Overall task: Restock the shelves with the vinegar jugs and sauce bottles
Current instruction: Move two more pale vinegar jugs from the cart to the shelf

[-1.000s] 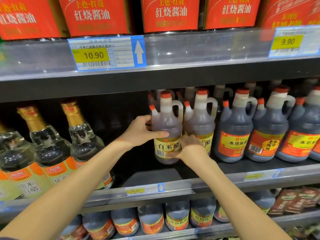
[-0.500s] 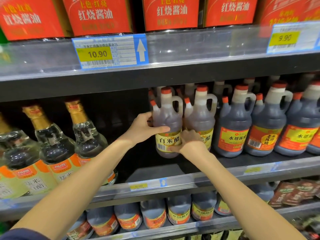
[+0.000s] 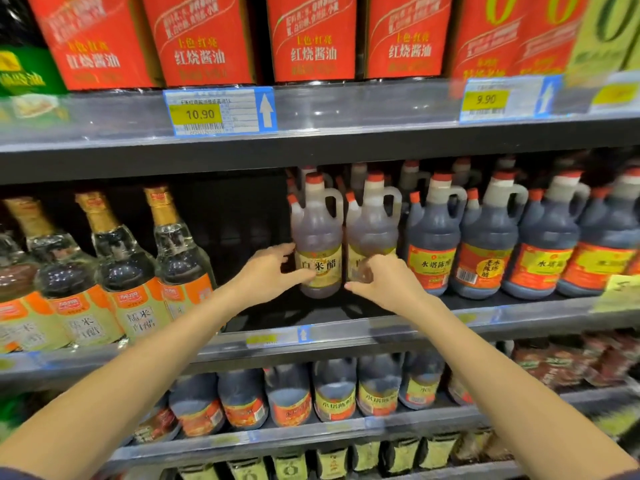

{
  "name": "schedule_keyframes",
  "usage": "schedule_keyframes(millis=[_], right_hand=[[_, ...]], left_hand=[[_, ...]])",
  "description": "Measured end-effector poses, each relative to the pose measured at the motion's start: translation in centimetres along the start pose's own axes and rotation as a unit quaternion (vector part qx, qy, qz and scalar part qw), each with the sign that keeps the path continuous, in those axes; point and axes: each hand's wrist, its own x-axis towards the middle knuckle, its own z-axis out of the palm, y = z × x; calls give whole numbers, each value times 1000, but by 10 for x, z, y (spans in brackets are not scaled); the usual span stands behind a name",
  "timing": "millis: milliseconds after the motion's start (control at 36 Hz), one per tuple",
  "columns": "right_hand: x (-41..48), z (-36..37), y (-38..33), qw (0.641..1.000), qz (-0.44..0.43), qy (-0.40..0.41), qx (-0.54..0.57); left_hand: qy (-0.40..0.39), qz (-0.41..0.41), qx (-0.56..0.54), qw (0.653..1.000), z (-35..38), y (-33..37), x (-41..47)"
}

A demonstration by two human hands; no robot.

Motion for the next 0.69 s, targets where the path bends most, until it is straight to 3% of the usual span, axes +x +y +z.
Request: schedule_keyframes(millis=[111, 278, 472, 694], right_hand=[[-22, -13, 20, 1000, -22, -5, -1], [-76, -41, 57, 998, -18, -39, -36], [-163, -79, 115, 996, 27, -57, -65], [-275, -126, 193, 984, 142, -71, -82]], left_hand=[[2, 41, 77, 996, 5, 14, -22], [-8, 32, 40, 999, 33, 47, -47], [-78, 82, 78, 991, 85, 118, -73], [-139, 183, 148, 962, 164, 210, -92]])
